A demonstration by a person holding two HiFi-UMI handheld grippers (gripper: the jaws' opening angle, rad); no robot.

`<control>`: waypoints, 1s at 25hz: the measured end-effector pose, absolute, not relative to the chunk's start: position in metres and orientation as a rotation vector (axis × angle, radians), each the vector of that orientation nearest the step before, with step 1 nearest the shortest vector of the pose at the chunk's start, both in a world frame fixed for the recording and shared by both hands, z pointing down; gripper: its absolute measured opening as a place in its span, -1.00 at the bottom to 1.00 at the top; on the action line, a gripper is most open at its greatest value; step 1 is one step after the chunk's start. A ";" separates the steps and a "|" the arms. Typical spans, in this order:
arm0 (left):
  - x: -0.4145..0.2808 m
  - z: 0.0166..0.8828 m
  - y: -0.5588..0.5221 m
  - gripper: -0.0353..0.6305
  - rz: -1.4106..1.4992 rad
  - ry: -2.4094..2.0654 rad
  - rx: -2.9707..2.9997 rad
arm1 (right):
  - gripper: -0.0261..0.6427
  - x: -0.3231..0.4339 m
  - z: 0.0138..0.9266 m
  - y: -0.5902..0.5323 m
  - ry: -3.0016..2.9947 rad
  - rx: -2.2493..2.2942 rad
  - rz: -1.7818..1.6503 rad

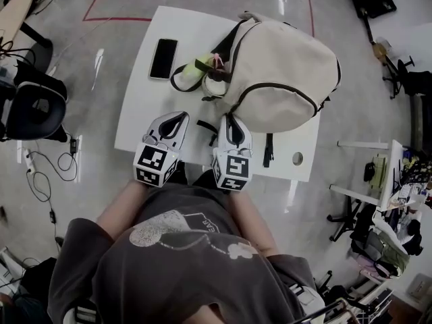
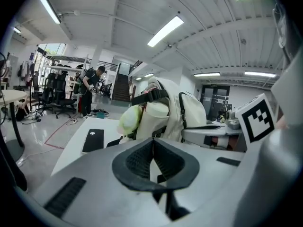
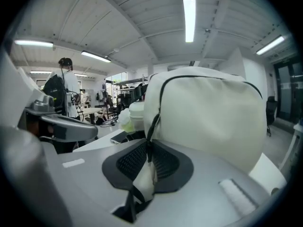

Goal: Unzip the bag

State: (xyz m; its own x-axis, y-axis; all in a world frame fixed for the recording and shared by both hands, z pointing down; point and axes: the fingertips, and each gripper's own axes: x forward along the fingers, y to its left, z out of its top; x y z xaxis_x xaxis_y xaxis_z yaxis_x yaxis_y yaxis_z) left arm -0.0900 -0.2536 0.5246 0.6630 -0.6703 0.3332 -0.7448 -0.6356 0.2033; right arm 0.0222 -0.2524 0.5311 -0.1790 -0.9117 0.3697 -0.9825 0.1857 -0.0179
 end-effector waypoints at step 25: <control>0.044 0.510 -0.258 -0.40 0.418 -1.121 2.808 | -0.84 0.022 0.439 -0.252 -2.653 1.155 0.076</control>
